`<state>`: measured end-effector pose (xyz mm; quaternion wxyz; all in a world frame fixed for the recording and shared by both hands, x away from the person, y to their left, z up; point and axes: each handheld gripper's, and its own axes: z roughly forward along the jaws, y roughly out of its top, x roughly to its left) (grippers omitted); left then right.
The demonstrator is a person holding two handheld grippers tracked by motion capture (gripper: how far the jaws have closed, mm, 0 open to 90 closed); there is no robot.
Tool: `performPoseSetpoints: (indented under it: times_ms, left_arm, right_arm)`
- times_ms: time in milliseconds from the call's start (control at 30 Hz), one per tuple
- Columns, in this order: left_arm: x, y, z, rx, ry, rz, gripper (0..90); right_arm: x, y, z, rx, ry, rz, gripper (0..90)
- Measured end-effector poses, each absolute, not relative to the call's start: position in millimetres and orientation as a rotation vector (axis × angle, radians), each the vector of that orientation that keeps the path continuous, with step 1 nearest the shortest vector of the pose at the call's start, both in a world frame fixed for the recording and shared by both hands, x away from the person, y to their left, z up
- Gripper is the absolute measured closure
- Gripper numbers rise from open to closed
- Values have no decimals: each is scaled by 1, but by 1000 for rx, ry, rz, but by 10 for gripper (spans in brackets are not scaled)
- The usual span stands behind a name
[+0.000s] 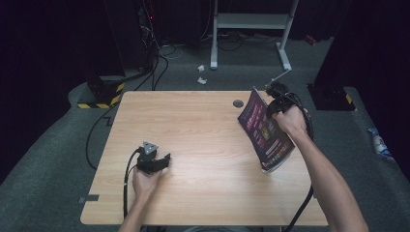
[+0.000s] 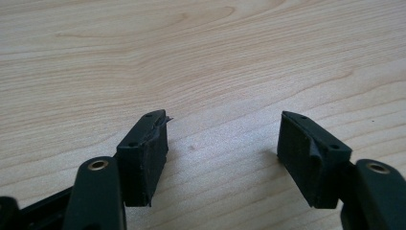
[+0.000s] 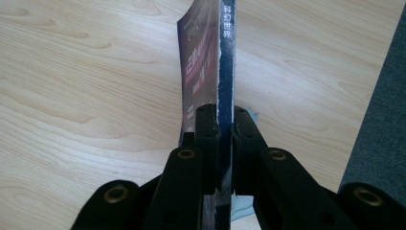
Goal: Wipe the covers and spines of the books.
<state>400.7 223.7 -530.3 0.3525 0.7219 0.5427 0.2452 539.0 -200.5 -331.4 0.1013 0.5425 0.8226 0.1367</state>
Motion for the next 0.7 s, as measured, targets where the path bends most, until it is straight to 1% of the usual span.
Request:
performPoseSetpoints:
  times_ms: [167, 567, 700]
  left_arm:
    - [401, 224, -531, 1860, 1406, 636, 343]
    - [400, 222, -532, 1860, 1401, 662, 343]
    - [400, 222, -532, 1856, 1403, 662, 343]
  right_arm:
    - [538, -184, -330, 1575, 2469, 397, 838]
    - [525, -135, -334, 1506, 2617, 540, 837]
    - [521, -128, -335, 1503, 2650, 578, 837]
